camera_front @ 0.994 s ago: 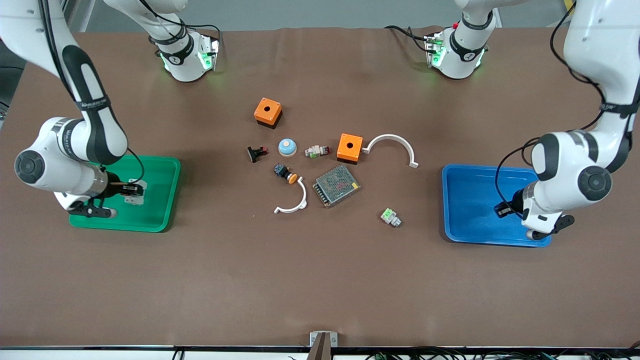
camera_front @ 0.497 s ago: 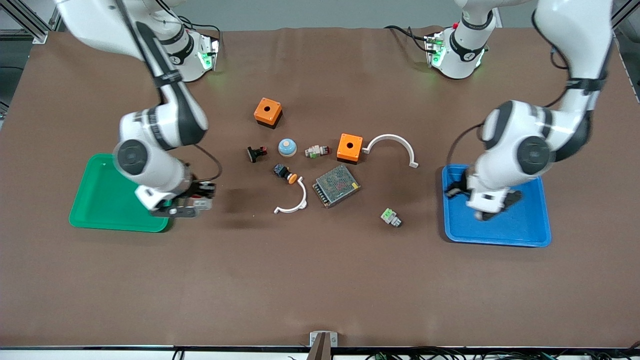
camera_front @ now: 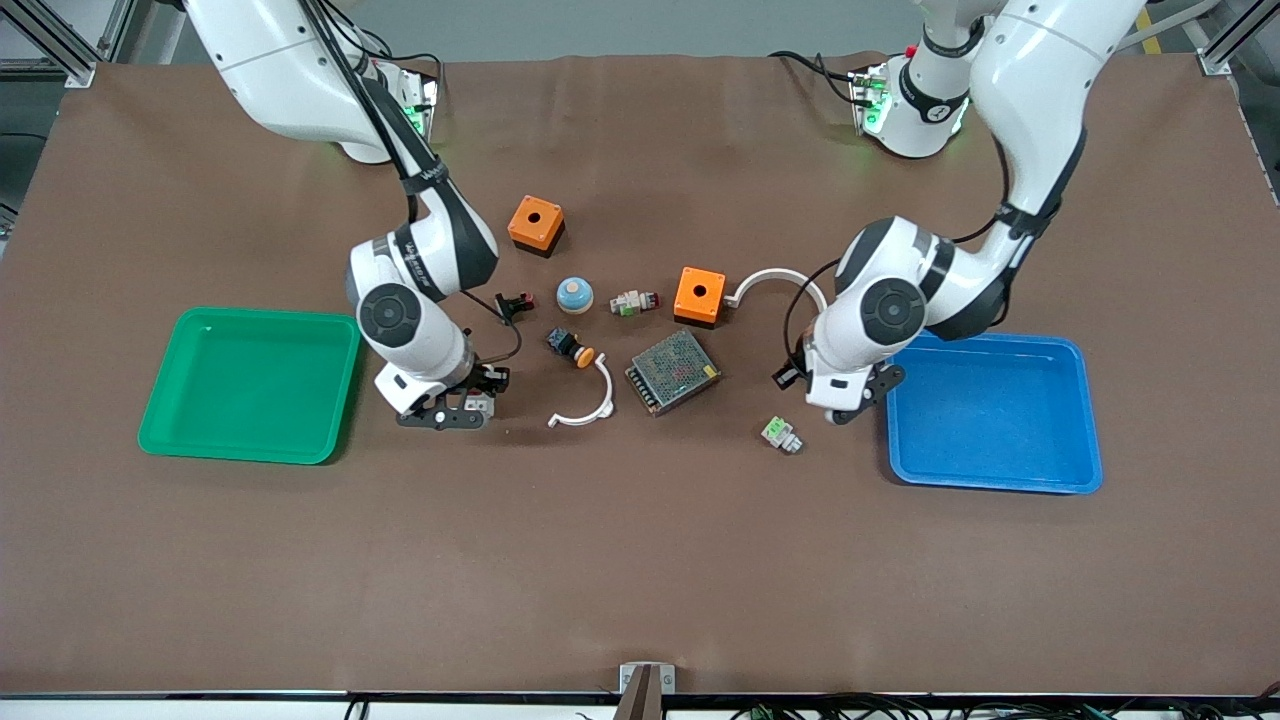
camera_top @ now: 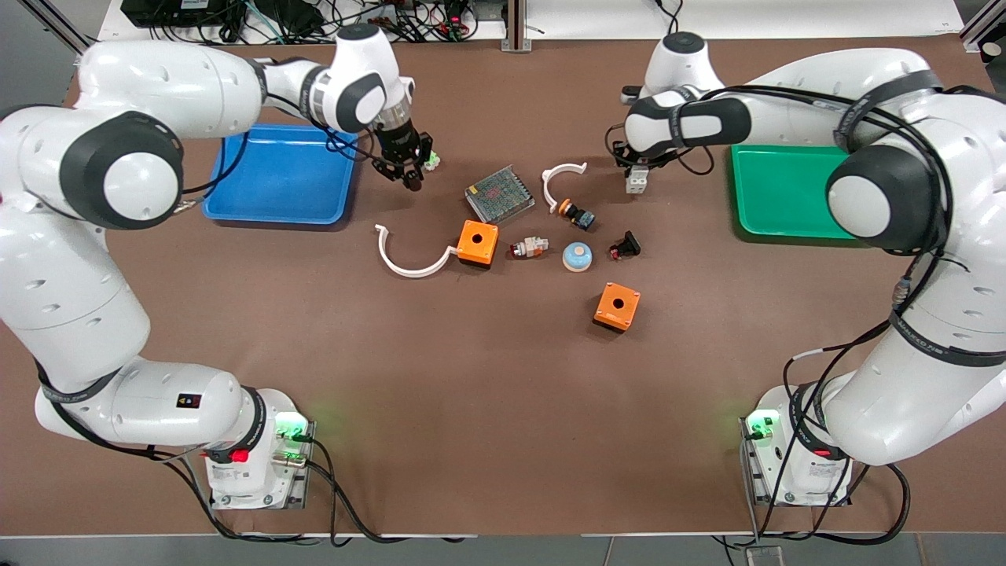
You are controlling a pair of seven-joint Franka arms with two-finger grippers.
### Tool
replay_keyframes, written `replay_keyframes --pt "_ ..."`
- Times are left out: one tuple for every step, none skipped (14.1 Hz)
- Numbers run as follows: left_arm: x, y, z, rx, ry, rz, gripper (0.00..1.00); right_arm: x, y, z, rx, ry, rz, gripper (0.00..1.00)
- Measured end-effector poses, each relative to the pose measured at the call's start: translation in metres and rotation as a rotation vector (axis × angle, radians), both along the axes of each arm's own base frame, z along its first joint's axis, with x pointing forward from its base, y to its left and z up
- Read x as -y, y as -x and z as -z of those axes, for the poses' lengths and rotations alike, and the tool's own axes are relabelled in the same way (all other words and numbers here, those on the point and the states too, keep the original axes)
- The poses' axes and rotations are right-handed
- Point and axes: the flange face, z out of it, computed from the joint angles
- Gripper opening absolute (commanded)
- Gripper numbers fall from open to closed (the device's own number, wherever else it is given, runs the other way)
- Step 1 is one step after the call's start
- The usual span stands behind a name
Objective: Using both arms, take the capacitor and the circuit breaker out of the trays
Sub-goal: 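Carry the breaker with the right gripper while the left gripper carries the capacitor, then lower and release the breaker while the left gripper releases the capacitor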
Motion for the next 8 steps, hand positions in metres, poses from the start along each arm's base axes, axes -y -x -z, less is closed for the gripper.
replay_keyframes --pt "0.002 0.001 0.007 -0.004 0.003 -0.006 0.06 -0.01 0.001 0.003 0.0 0.001 0.002 0.01" --pt "0.002 0.002 0.014 -0.01 0.005 -0.011 0.08 -0.02 0.003 0.005 0.0 0.001 0.001 0.01" --pt "0.002 0.003 0.02 -0.018 0.005 -0.013 0.08 -0.03 0.005 0.008 0.001 0.002 0.004 0.01" --pt "0.003 0.004 0.026 -0.025 0.006 -0.013 0.11 -0.039 0.007 0.011 0.003 0.002 0.008 0.01" --pt "0.003 0.004 0.031 -0.027 0.008 -0.013 0.15 -0.048 0.009 0.015 0.006 0.001 0.014 0.01" --pt "0.004 0.005 0.037 -0.031 0.007 -0.016 0.22 -0.054 0.01 0.019 0.006 0.003 0.017 0.01" --pt "0.005 0.006 0.043 -0.032 0.003 -0.019 0.31 -0.057 0.009 0.017 0.011 0.001 0.019 0.01" --pt "0.007 0.008 0.047 -0.03 -0.004 -0.023 0.53 -0.059 0.009 0.018 0.011 0.0 0.017 0.01"
